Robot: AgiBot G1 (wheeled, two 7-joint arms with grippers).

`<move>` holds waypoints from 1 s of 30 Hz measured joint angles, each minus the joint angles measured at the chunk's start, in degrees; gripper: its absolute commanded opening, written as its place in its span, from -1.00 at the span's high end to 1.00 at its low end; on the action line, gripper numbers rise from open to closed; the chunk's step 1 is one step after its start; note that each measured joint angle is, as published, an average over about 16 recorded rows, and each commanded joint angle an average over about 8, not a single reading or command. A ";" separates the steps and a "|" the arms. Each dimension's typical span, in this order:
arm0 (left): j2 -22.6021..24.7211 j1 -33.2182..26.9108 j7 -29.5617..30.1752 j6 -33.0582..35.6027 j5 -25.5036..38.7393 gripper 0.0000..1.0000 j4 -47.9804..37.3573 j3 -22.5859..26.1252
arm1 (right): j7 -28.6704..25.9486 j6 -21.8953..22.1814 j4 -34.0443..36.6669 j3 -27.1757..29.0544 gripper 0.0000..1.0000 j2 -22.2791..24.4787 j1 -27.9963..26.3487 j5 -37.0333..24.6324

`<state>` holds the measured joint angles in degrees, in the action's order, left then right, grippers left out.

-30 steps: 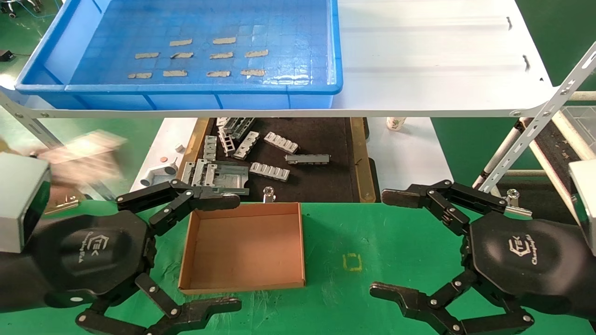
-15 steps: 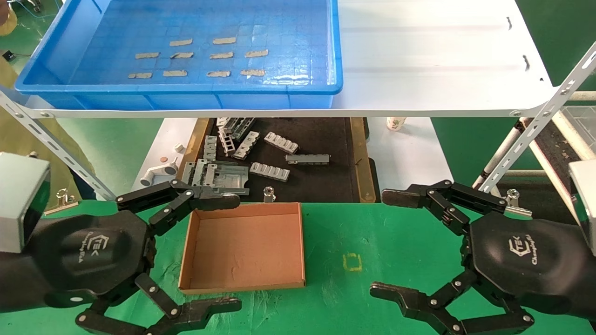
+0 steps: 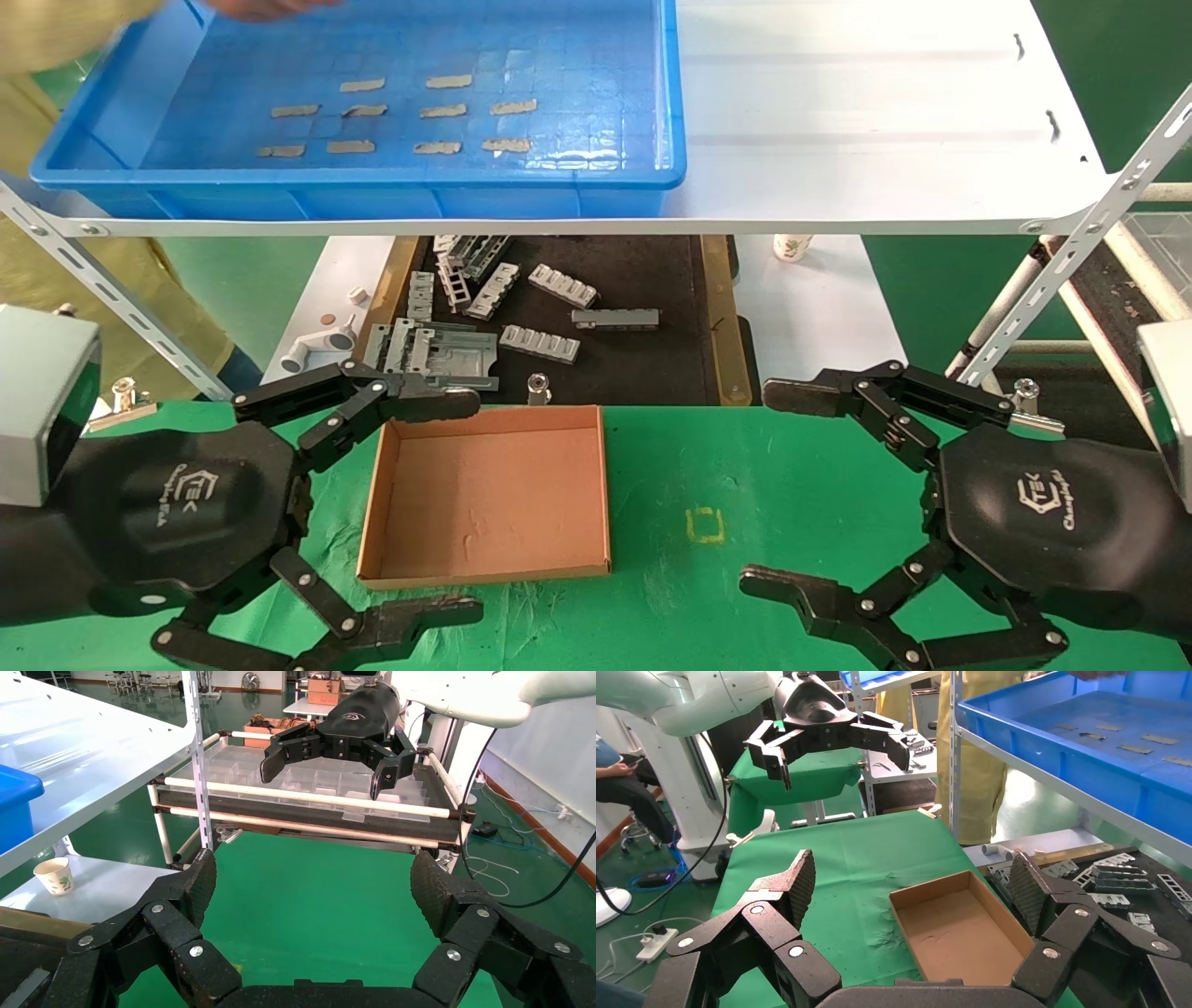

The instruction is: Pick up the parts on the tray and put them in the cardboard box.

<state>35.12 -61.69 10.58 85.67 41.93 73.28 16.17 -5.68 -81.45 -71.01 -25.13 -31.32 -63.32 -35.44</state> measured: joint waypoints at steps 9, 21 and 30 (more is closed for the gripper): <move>0.00 0.00 0.00 0.00 0.00 -1.00 0.00 0.00 | 0.00 0.00 0.00 0.00 -1.00 0.00 0.00 0.00; 0.00 0.00 0.00 0.00 0.00 -1.00 0.00 0.00 | 0.00 0.00 0.00 0.00 -1.00 0.00 0.00 0.00; 0.00 0.00 0.00 0.00 0.00 -1.00 0.00 0.00 | 0.00 0.00 0.00 0.00 -1.00 0.00 0.00 0.00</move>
<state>35.12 -61.69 10.58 85.67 41.93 73.28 16.17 -5.68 -81.45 -71.01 -25.13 -31.32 -63.32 -35.44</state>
